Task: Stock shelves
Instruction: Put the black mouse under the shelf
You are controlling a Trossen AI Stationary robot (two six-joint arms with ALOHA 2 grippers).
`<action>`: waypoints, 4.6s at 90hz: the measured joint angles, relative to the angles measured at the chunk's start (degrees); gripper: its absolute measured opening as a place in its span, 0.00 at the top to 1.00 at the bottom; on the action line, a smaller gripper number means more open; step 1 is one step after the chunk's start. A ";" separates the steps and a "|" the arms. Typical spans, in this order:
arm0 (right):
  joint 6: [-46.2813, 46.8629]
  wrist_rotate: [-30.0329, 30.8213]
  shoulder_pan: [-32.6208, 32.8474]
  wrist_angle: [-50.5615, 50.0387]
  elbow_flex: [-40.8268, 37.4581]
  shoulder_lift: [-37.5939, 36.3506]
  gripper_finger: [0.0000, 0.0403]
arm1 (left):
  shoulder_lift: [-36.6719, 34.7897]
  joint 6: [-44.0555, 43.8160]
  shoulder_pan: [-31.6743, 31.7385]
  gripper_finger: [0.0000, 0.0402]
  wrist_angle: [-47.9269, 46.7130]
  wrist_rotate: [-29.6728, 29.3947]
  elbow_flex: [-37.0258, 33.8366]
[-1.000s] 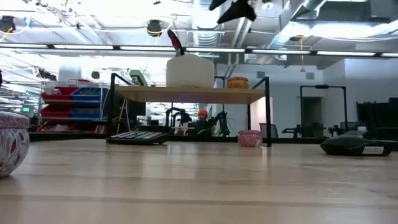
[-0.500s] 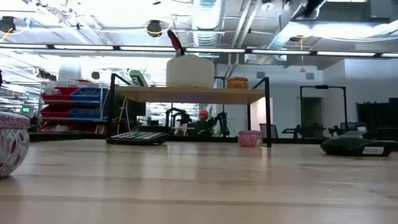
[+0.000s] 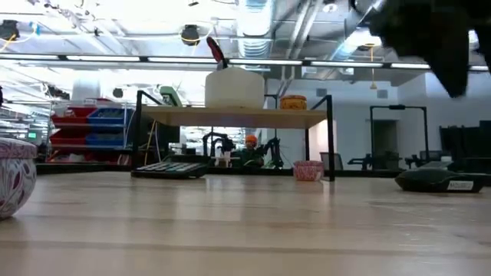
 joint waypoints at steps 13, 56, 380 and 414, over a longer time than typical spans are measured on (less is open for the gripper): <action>-1.91 -2.22 -3.17 7.07 -5.09 -0.27 0.33 | 0.00 2.01 -0.01 0.62 -0.11 1.21 0.00; 11.52 2.82 -14.79 10.45 -15.23 -5.85 0.33 | 0.02 2.29 -0.02 0.62 -0.52 1.96 0.00; -25.21 12.77 -17.90 16.74 -9.44 -0.61 0.32 | 0.00 -14.92 -7.33 0.69 -20.02 -8.22 0.00; -34.99 13.24 -21.64 17.82 13.89 18.62 0.32 | 0.06 -21.99 -10.72 0.71 -22.87 -13.13 -2.00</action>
